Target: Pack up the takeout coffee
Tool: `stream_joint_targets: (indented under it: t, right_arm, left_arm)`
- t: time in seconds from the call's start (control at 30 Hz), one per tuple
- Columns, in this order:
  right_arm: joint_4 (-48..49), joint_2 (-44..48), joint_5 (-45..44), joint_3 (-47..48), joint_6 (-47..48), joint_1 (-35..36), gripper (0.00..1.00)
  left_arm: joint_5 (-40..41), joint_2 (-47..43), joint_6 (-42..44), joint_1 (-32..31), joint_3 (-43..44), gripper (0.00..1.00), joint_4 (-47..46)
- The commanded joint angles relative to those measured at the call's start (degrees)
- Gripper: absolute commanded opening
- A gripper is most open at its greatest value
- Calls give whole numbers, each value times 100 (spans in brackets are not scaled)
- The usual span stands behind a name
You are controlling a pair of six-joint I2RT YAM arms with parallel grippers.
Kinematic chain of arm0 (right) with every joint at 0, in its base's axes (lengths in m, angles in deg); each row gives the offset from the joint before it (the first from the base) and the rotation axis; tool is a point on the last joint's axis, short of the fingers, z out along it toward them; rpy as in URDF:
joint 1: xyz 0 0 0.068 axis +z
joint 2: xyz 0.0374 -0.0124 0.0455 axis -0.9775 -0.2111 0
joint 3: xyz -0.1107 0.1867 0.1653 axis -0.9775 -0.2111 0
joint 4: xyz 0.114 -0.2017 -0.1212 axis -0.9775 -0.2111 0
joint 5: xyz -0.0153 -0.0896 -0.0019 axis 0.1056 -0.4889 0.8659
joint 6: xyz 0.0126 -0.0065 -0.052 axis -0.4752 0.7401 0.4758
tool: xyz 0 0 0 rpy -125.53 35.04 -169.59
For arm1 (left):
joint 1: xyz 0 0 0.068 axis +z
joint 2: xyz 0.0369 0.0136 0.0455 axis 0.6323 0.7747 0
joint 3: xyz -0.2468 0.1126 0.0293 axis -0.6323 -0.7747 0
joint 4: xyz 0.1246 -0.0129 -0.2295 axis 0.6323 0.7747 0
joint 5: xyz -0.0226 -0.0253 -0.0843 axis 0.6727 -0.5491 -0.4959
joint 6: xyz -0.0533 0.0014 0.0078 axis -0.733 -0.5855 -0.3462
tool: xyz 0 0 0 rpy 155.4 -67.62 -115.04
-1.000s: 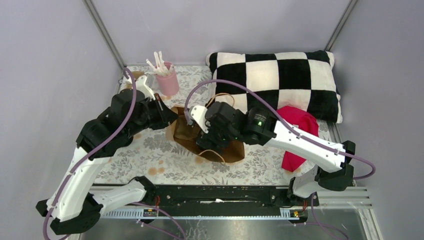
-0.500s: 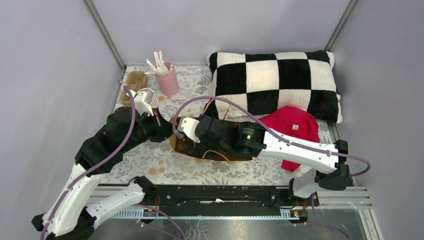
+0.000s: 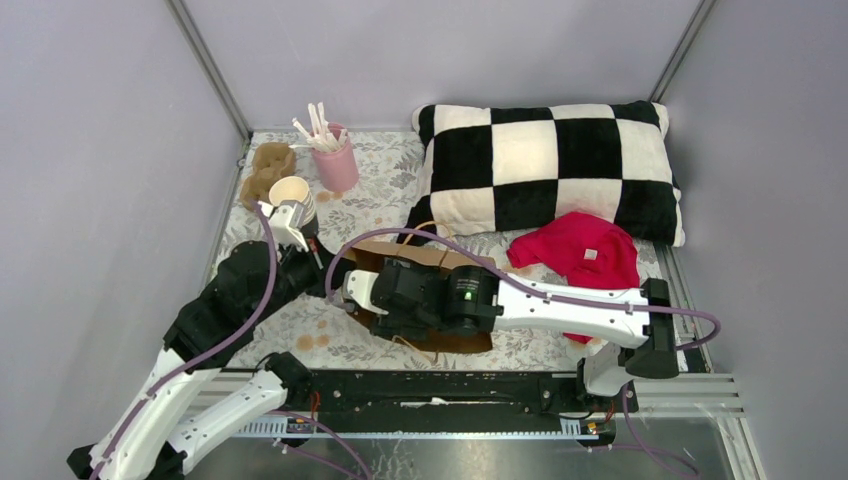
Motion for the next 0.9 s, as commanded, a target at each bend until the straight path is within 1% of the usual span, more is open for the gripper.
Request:
stream_joint_targets:
  t: [0.0,0.27,0.4,0.5,0.57,0.73,0.8,0.87]
  right_arm:
    - [-34,-264,-398,179,-74,45,62]
    - [-397,-339,-1597,6,-132,44,63]
    - [-510,-261,-1936,-132,-122,44,64]
    - [-480,-279,-1898,-175,-33,42,65]
    - [-281,-303,-1632,-199,146,57,65]
    - [875,-297,-1287,-647,860,54,66]
    - [1084,-388,-1393,-771,1056,53,67]
    - [959,-545,-1808,-736,1058,45,67]
  left_arm:
    - [-6,-63,306,17,-227,0,-748]
    - [39,-344,365,16,-525,0,-684]
    - [-6,-399,384,16,-548,0,-651]
    - [-80,-327,394,17,-522,0,-611]
    - [-200,-296,402,17,-519,0,-600]
    - [-124,-339,427,17,-526,0,-596]
    - [-67,-371,436,21,-532,0,-595]
    - [71,-368,432,16,-484,0,-479]
